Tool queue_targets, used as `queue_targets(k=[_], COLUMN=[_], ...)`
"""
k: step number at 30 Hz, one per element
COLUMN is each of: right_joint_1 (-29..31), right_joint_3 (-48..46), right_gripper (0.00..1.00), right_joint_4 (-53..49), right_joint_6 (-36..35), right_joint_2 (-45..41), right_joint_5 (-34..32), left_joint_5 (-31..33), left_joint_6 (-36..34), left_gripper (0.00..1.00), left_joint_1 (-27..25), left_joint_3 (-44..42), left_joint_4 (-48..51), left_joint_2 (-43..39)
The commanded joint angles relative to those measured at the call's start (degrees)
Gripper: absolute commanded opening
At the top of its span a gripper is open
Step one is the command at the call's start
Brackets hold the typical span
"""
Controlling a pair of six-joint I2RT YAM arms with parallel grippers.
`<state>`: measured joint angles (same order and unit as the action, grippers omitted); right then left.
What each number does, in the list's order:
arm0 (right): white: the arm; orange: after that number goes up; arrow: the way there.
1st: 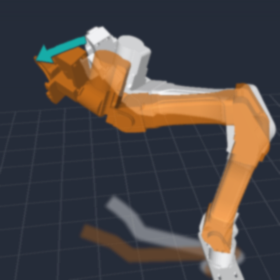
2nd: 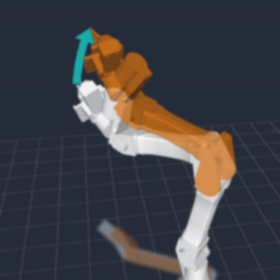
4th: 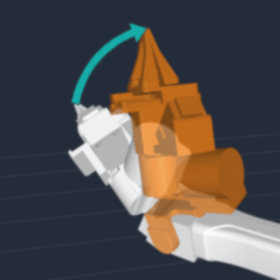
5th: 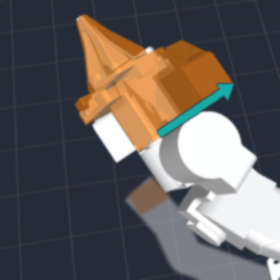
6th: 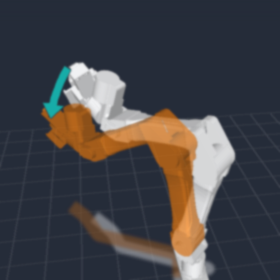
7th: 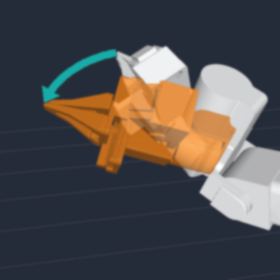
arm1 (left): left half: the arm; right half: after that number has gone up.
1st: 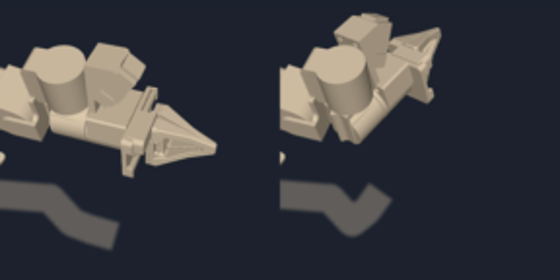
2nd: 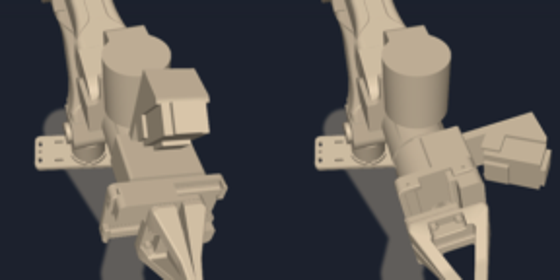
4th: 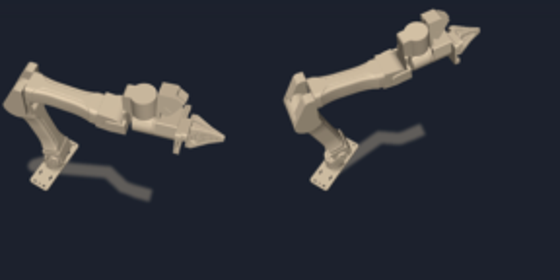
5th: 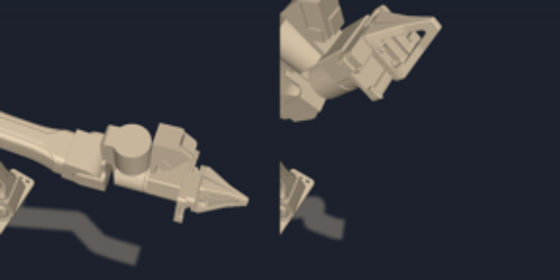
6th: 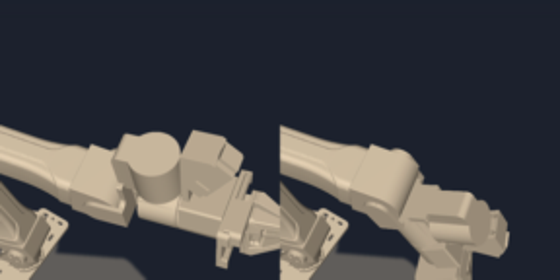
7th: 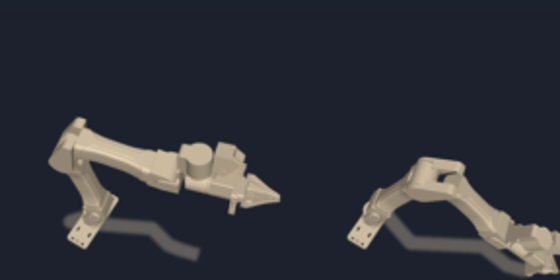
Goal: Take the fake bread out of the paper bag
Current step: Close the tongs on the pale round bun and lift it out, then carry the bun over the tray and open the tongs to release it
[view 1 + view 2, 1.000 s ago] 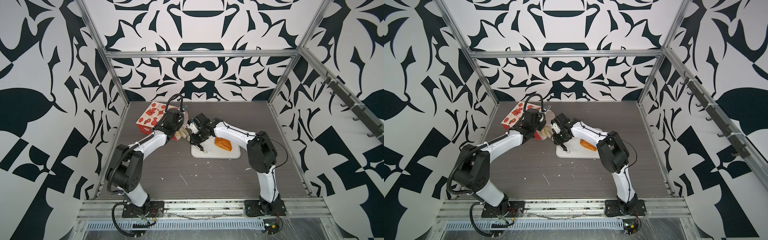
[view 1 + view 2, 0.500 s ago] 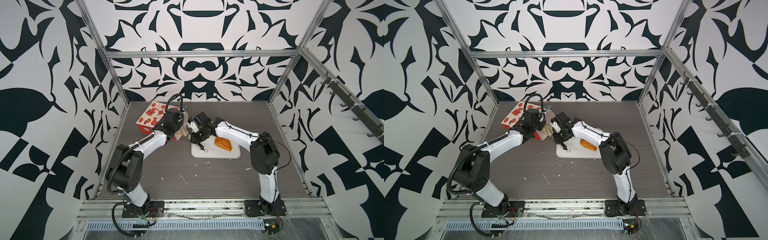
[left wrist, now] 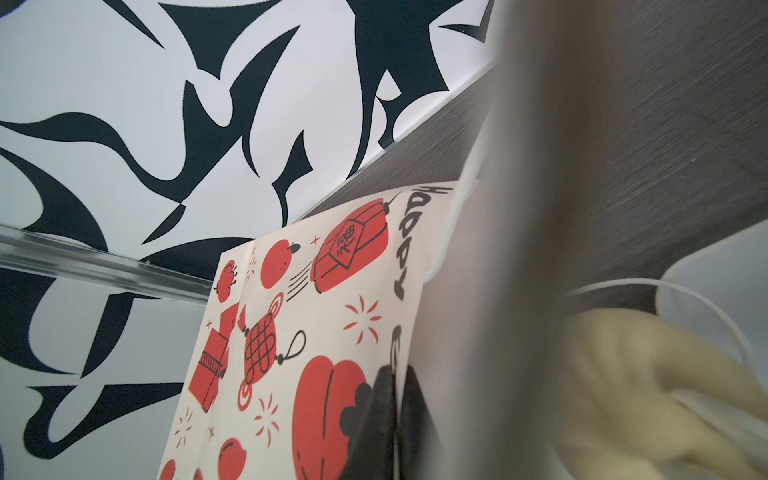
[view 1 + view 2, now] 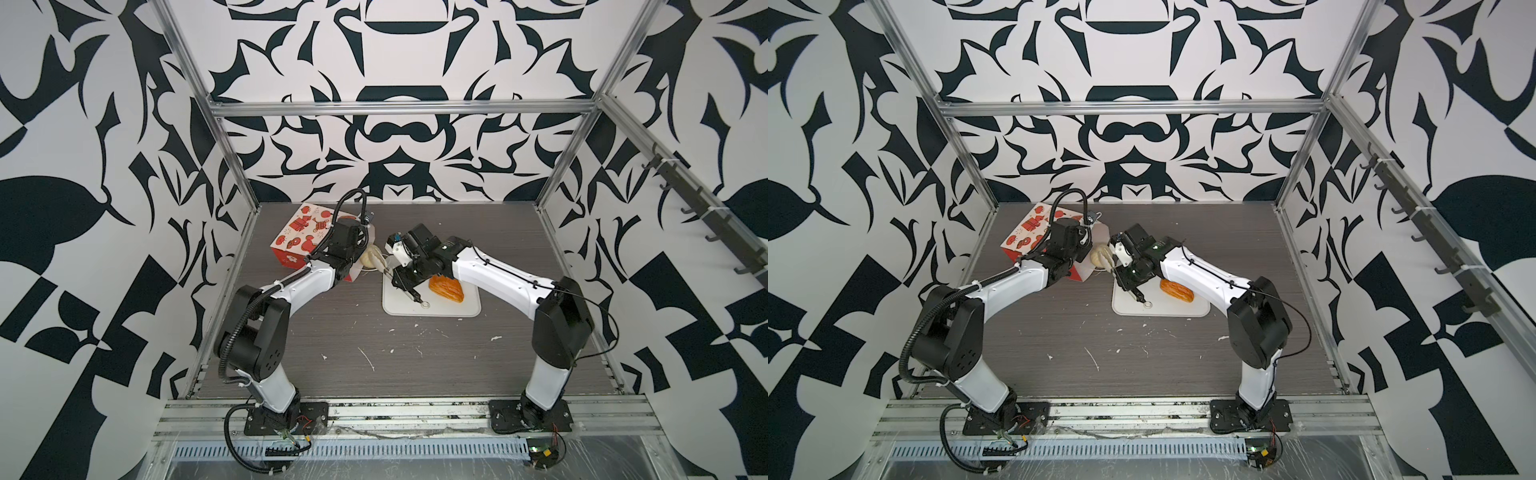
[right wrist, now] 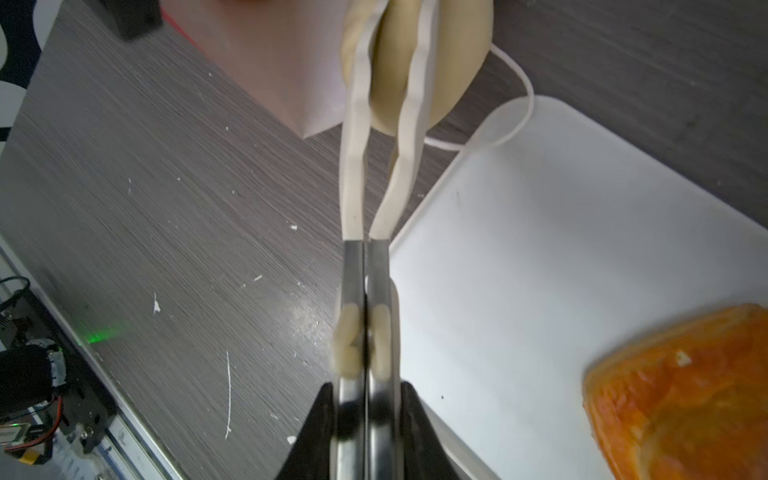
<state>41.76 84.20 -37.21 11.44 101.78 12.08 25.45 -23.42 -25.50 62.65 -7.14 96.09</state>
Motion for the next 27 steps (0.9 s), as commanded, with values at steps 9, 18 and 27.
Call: queue_targets(k=[9,18,27], right_joint_1=[-1.27,-5.74,-8.62], right_joint_3=[-8.69,-19.07,-26.05], right_gripper=[0.09,0.09,0.09], right_joint_4=[-2.67,-0.13,2.38], right_joint_6=[1.39,5.10,6.43], right_joint_2=[-13.75,-17.58,-19.46], right_joint_5=[-7.73,-6.31,-5.95], left_joint_5=[1.56,1.88,1.66], left_joint_6=[0.17,0.16,-0.06], left_gripper=[0.07,0.07,0.07], left_joint_1=[0.53,0.61,0.62], left_joint_3=[1.91,0.94,1.07], left_joint_4=[-1.03,-1.13,-1.04], left_joint_2=[0.94,0.11,0.02])
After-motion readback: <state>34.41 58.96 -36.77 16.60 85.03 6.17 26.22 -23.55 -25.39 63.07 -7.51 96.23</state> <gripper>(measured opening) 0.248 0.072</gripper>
